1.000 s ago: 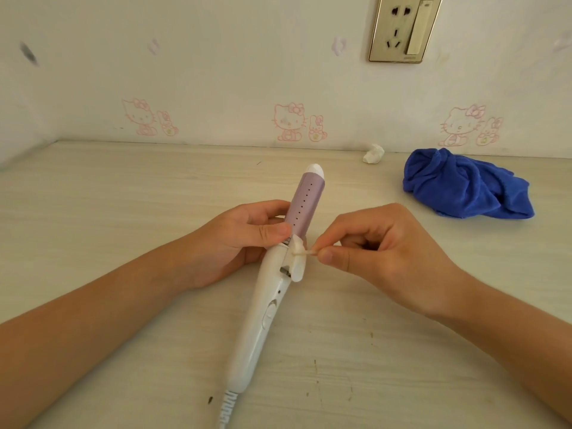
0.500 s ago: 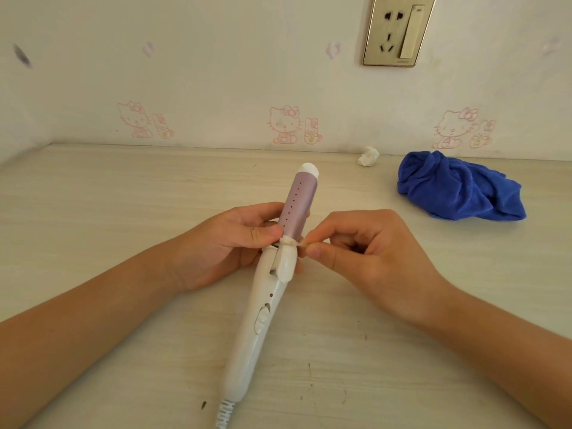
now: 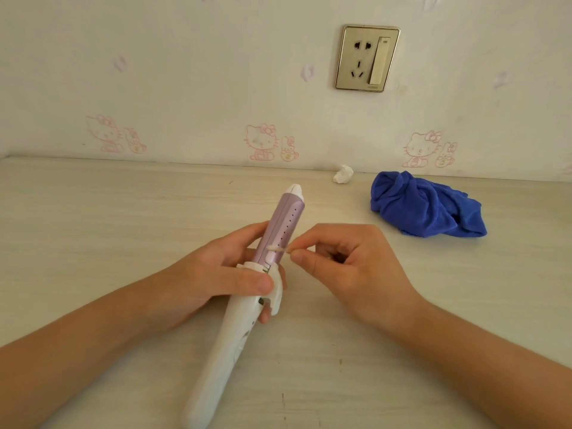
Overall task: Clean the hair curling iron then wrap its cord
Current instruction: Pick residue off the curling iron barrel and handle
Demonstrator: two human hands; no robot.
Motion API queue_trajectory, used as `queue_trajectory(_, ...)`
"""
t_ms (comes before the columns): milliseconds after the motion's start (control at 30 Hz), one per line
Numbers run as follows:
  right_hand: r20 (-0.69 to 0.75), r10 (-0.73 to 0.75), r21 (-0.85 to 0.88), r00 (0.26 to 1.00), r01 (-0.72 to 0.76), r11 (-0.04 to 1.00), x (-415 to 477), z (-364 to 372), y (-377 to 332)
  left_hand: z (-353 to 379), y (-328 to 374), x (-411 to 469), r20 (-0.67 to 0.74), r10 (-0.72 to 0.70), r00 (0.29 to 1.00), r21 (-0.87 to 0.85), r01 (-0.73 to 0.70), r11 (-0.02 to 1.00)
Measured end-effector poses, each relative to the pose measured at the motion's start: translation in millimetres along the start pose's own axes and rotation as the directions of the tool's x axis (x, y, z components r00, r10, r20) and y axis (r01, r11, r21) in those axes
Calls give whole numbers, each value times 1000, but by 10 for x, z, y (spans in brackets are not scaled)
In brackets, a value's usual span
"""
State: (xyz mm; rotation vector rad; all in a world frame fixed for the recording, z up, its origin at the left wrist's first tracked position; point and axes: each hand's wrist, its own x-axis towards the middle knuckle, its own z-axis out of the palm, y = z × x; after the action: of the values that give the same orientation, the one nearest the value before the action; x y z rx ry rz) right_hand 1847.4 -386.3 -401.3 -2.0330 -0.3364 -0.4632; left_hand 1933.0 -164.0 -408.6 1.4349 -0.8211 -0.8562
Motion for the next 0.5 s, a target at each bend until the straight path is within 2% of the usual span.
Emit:
queue_trajectory(67,-89,59,3,994,-59,998,66,-87,47,13,2,-12,-68,-6,998,141,16,990)
queue_trajectory(133,-121,95,4,988,-95,995,110,-178,73,40,0,-22,-112,-1,994,210,25,977)
queue_trajectory(300,78,-23,-8,997,24,1000,-7,-29,-16,83,-25,-35,-152,4,988,71,7,997)
queue_trajectory(400,4,30,-33,1000,-30,999,55,-110,37,124,-20,-38,-155,5,988,24,-1,1000)
queue_trajectory(500,-83,120,-30,989,-123,992,145,-264,92,150,14,-13,-93,-15,996,-41,11,999)
